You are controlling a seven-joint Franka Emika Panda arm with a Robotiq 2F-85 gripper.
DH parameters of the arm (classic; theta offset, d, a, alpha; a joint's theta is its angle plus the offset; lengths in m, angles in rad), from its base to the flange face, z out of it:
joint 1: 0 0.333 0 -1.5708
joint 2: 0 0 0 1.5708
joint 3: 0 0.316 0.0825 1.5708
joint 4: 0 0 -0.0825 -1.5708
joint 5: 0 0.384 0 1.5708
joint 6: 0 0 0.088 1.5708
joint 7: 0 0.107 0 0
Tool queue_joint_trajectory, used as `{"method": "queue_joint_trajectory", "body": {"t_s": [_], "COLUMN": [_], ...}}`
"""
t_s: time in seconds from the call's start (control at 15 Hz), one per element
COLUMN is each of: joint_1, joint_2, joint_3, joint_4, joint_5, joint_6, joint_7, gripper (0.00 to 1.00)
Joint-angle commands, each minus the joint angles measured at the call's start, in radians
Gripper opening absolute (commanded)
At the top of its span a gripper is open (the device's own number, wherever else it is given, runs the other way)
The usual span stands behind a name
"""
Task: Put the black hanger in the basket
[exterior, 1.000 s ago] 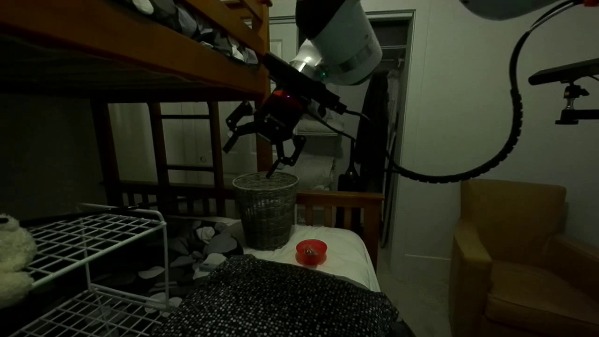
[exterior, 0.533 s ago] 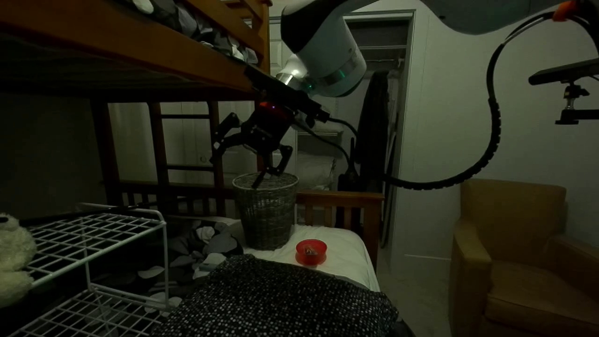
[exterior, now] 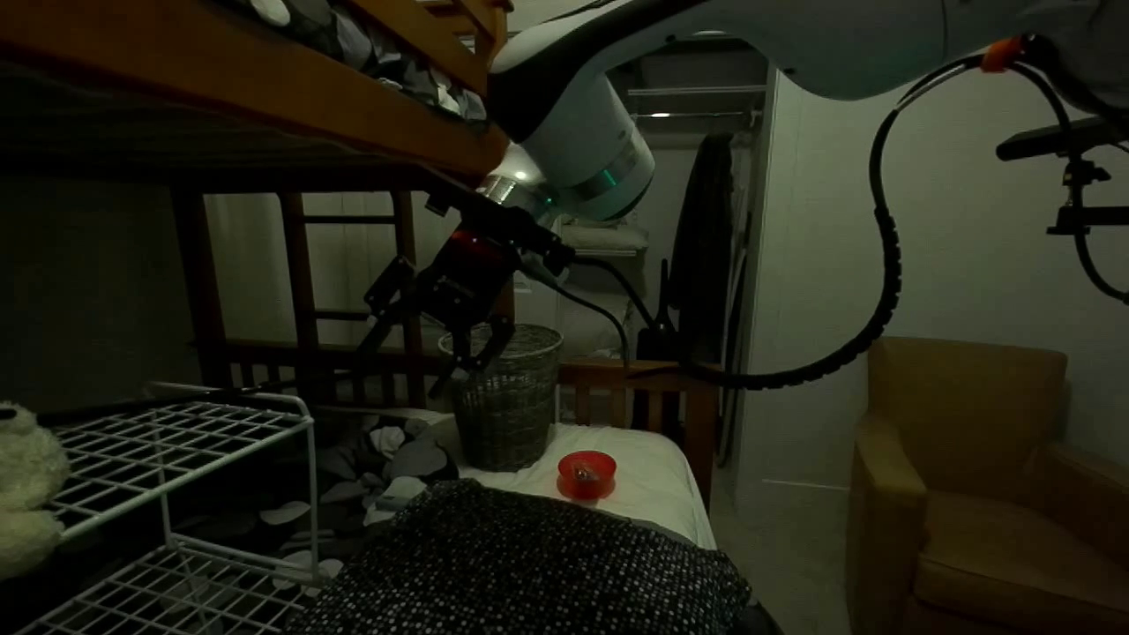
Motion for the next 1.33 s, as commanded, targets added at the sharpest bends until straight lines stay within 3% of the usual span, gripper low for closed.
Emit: {"method": "queue_joint_trajectory", "body": {"t_s": [0.0, 0.07, 0.33, 0.67, 0.8, 0.93, 1.27], "joint_1": [0.019, 0.024, 0.039, 0.045, 0.045, 0.045, 0.051], "joint_2": [0.048, 0.060, 0.105, 0.132, 0.132, 0.132, 0.132], "joint_3": [0.001, 0.001, -0.001, -0.001, 0.001, 0.003, 0.013], "joint_4": [0.037, 0.045, 0.070, 0.093, 0.095, 0.100, 0.112], "joint_5": [0.005, 0.004, -0.001, -0.001, 0.007, 0.011, 0.020], "joint_6": [0.028, 0.040, 0.091, 0.089, 0.087, 0.092, 0.090], "joint_7": [0.018, 0.020, 0.019, 0.016, 0.008, 0.002, -0.017], "gripper": [0.83, 0.83, 0.44, 0.05, 0.40, 0.38, 0.75]}}
